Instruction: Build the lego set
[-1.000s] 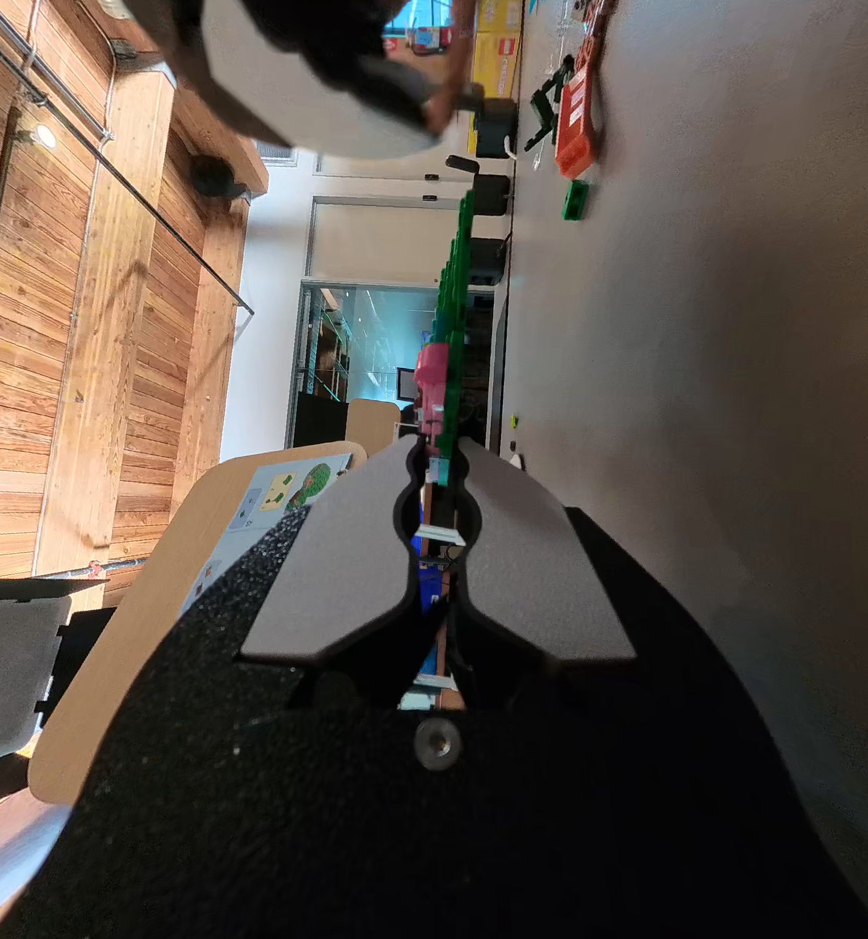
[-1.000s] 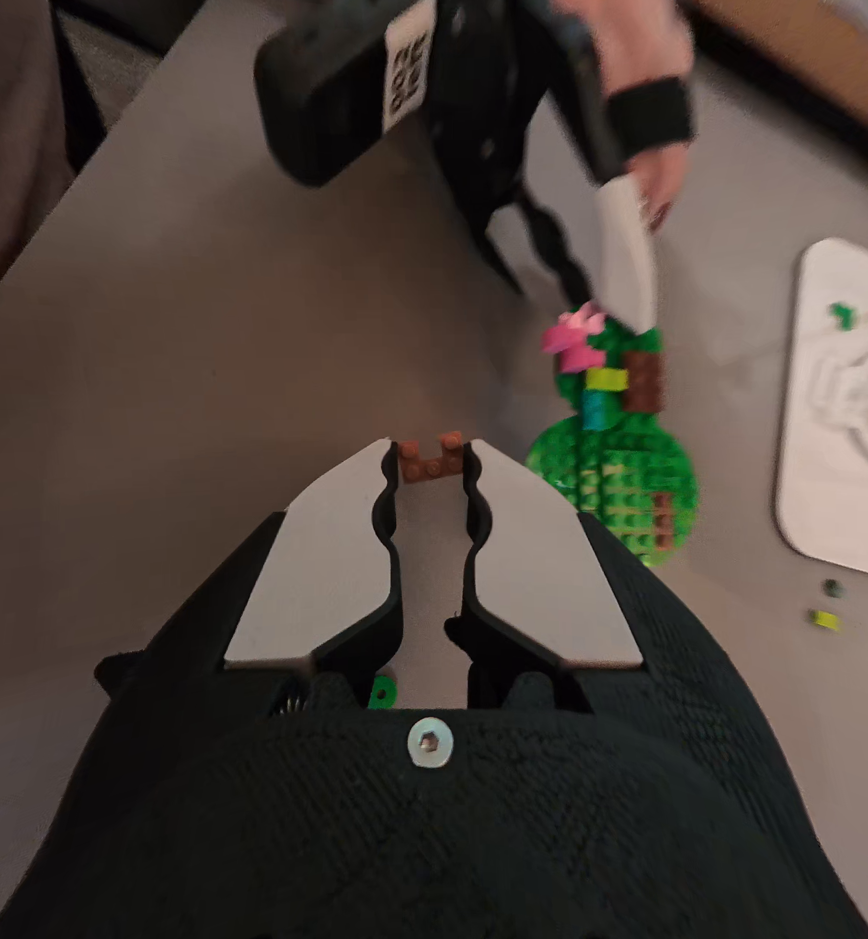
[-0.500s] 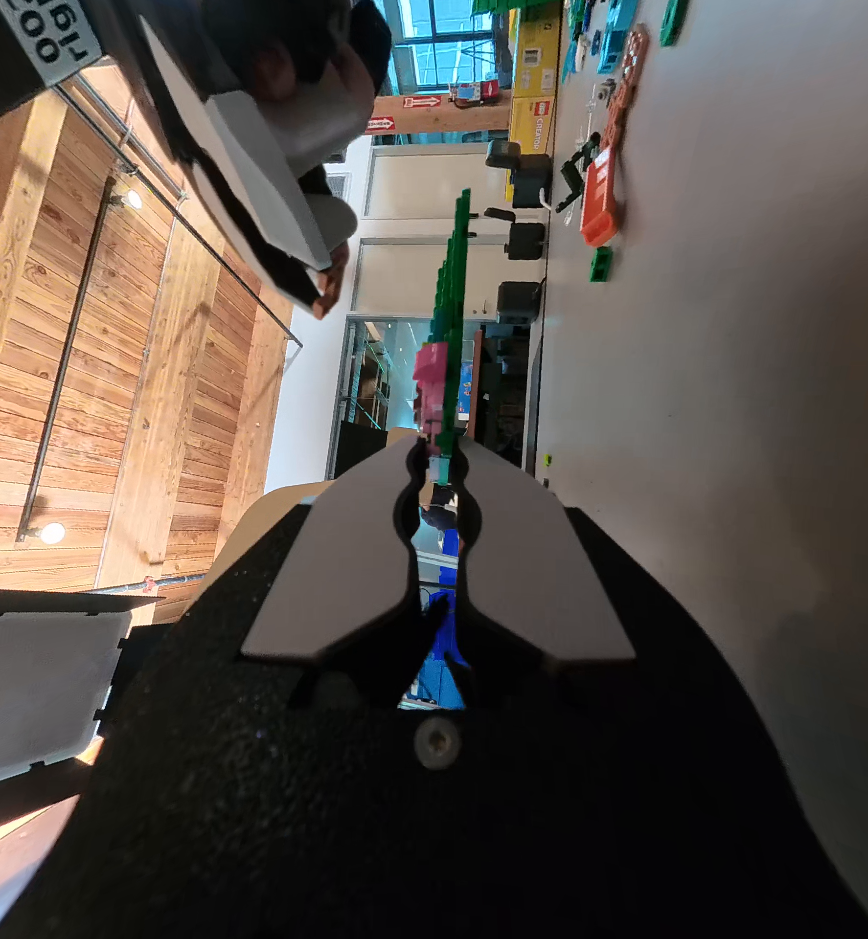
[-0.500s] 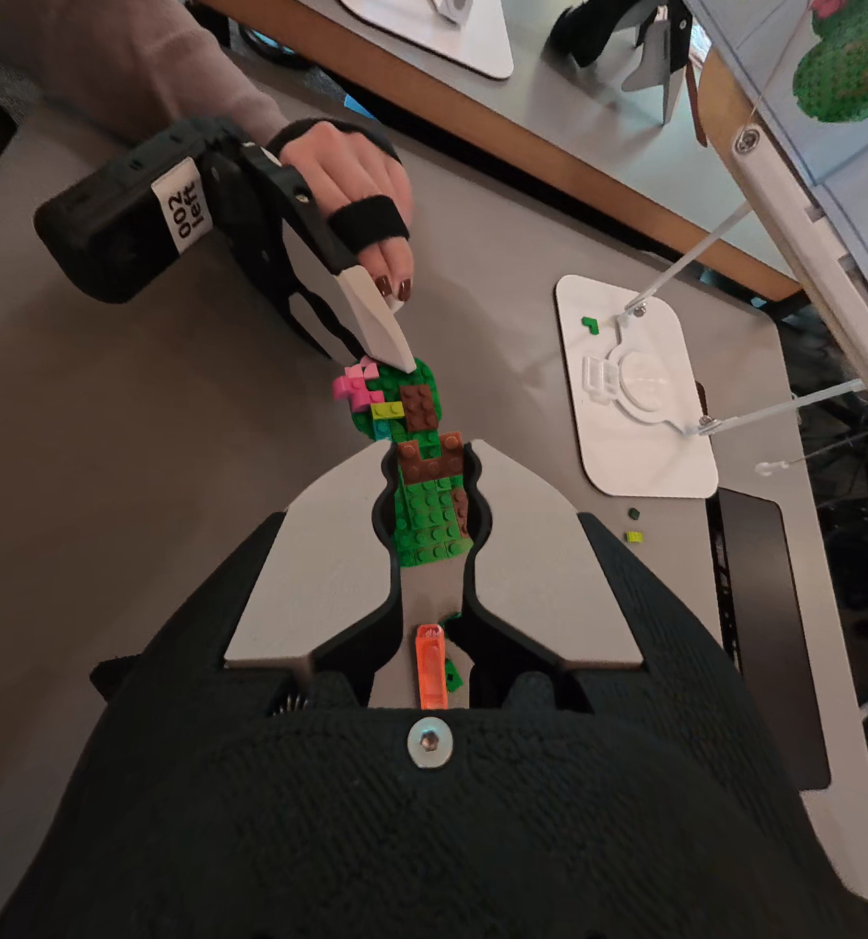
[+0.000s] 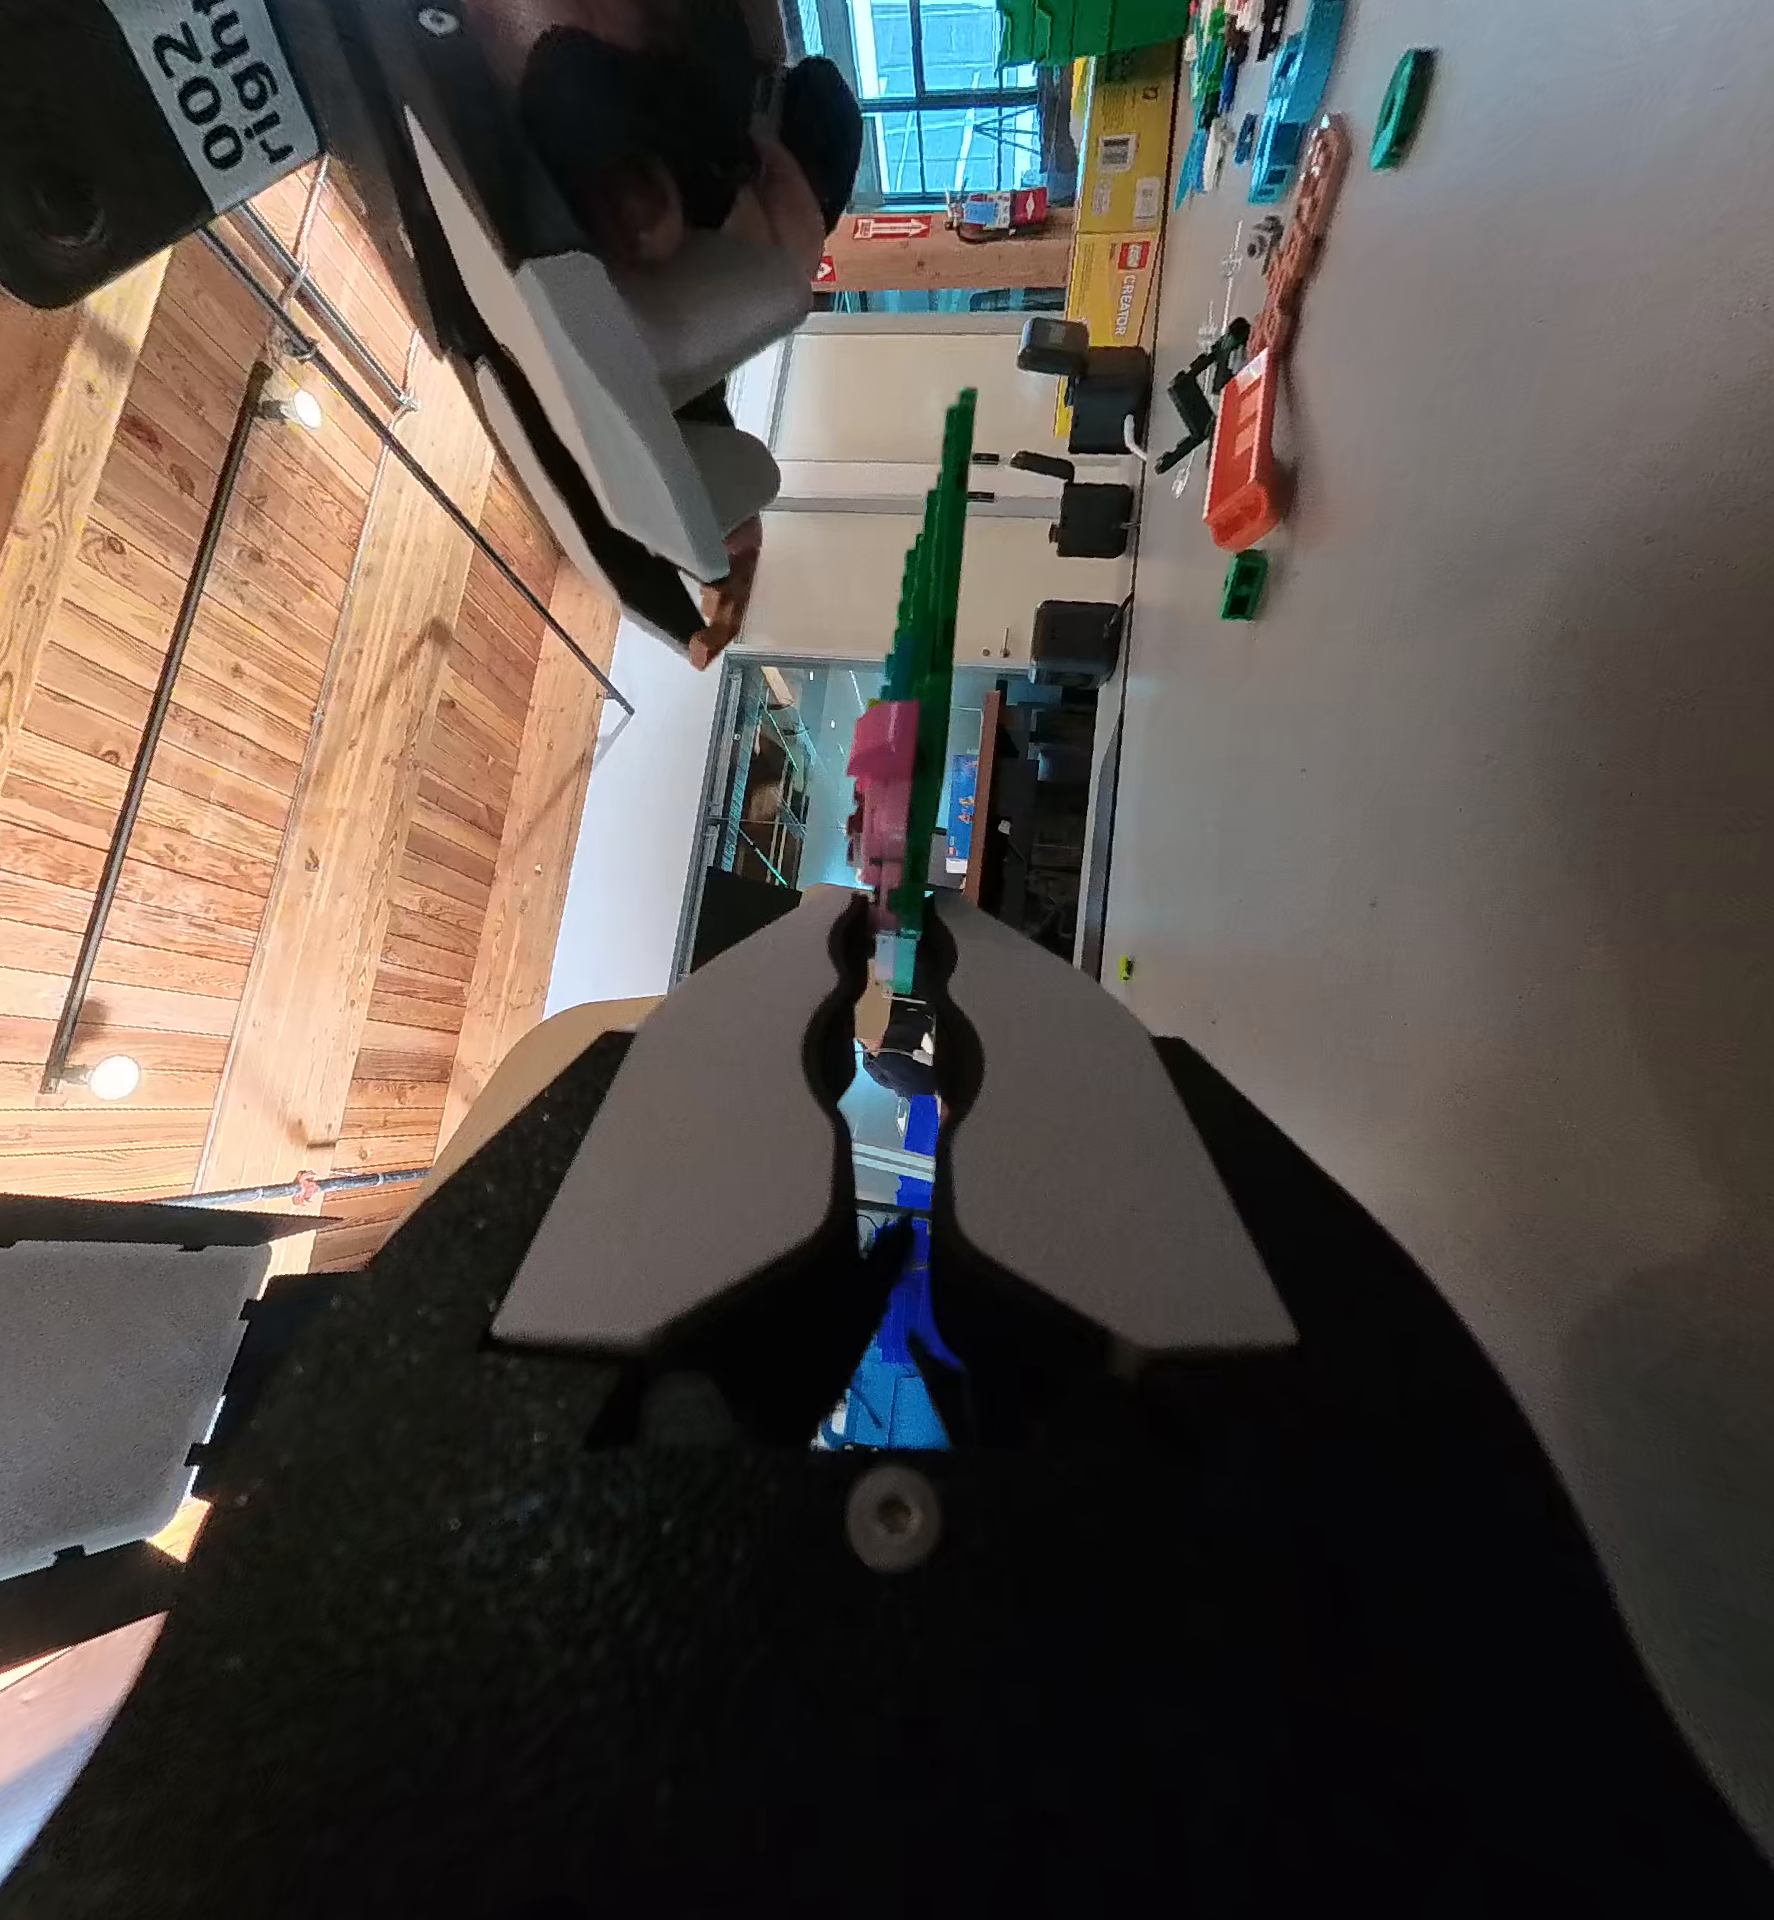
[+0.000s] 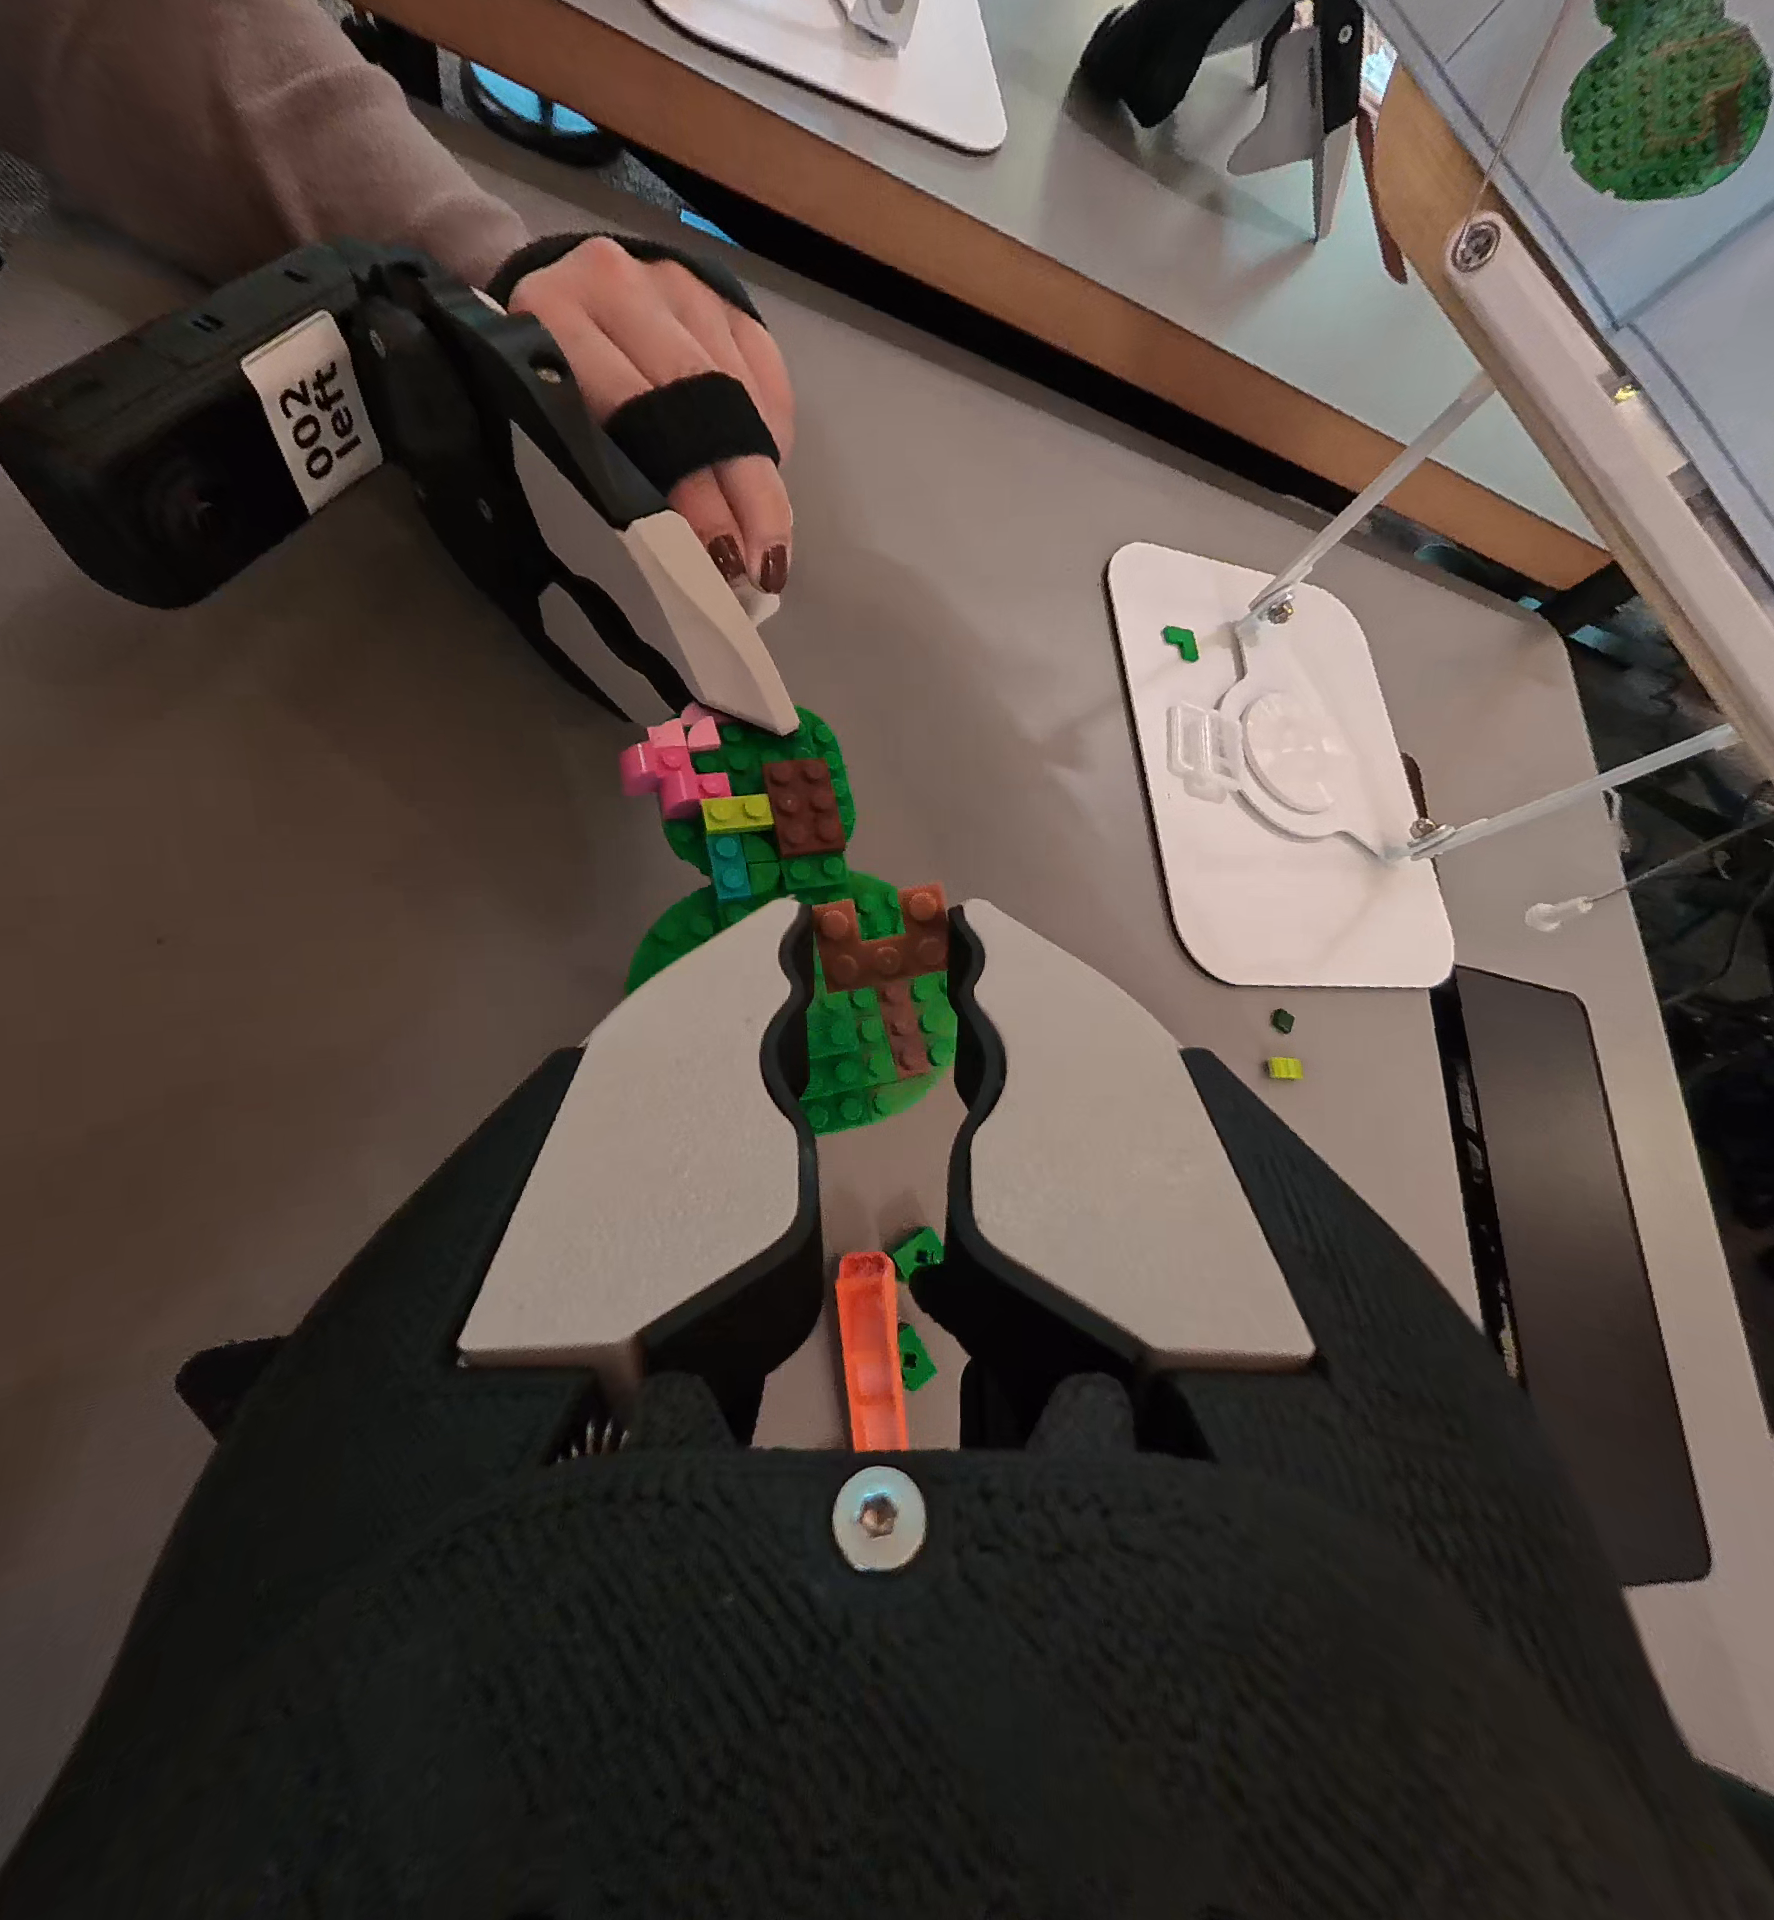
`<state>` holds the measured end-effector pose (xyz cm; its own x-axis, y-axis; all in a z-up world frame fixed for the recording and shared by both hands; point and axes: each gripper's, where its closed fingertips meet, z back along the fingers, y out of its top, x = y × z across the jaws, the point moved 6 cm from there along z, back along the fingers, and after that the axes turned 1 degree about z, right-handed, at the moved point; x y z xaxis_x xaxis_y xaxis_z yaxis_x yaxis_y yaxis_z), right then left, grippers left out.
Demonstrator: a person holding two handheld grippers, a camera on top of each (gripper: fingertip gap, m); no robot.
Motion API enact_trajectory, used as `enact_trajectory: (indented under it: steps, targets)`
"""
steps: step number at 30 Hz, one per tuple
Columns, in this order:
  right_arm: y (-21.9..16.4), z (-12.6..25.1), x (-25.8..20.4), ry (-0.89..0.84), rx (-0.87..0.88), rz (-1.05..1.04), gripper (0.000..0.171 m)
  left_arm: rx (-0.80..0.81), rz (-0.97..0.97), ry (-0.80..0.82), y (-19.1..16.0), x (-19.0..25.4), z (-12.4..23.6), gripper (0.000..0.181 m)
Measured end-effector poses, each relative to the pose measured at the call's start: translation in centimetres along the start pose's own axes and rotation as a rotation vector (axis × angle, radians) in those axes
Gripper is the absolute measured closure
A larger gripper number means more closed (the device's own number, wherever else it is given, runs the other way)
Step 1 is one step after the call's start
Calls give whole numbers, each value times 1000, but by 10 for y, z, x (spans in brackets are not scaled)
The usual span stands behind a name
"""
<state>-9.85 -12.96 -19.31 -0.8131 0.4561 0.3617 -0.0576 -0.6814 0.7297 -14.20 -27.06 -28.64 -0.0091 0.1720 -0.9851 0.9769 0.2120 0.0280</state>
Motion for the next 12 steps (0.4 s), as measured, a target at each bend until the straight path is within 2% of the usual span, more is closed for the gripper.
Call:
enact_trajectory:
  steps: [1,12]
  targets:
    - [0,0,0,6,1,-5,149,-3,-2,1,0,0,0,173]
    - [-8,-11,-1,56,-19,-31,148,-2,-15,0,0,1,0,173]
